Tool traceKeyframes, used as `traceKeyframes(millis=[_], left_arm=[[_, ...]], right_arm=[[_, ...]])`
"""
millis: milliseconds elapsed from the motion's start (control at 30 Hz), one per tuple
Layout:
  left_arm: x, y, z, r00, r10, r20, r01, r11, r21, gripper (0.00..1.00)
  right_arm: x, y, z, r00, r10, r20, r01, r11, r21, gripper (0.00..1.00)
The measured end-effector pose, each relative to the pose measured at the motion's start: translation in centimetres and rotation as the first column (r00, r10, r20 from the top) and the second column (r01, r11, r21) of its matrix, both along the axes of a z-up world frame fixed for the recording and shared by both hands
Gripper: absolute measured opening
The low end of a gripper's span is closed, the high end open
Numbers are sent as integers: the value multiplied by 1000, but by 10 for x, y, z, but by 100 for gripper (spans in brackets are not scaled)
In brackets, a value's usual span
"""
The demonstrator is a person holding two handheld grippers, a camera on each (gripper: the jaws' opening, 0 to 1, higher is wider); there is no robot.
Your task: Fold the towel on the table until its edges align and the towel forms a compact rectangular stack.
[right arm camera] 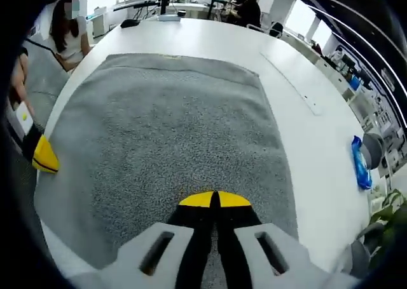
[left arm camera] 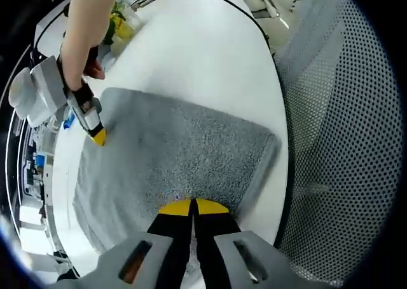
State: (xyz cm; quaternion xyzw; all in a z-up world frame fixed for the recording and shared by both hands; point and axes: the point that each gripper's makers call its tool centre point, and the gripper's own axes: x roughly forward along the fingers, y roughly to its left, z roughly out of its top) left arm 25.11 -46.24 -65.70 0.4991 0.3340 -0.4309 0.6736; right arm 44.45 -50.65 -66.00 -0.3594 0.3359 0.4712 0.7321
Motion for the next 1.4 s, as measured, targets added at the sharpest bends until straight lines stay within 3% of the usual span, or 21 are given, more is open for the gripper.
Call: traceKeyframes(millis=[67, 233, 367, 467, 700, 1000, 1400], left_arm=[[0, 2, 0, 1000, 23, -9, -23, 1000, -11, 0], [3, 10, 0, 999, 51, -7, -51, 999, 6, 0], [7, 18, -1, 997, 73, 3, -73, 997, 17, 0], [10, 26, -1, 995, 101, 9, -101, 994, 28, 0], [13, 35, 0, 990, 139, 5, -139, 990, 29, 0], [14, 51, 0, 993, 114, -6, -114, 992, 46, 0], [23, 72, -1, 994, 110, -24, -109, 994, 24, 0]], right_arm=[[-3, -3, 0, 1000, 16, 12, -16, 1000, -25, 0], [-7, -12, -1, 988, 127, 90, -110, 979, -173, 0], [-9, -15, -2, 988, 115, 105, -94, 977, -192, 0], [-10, -19, -1, 995, 58, 85, -44, 987, -157, 0], [-16, -26, -2, 996, 56, 63, -44, 985, -167, 0], [-27, -32, -3, 998, 35, -43, -43, 979, -202, 0], [-38, -30, -4, 997, 24, -73, -40, 974, -223, 0]])
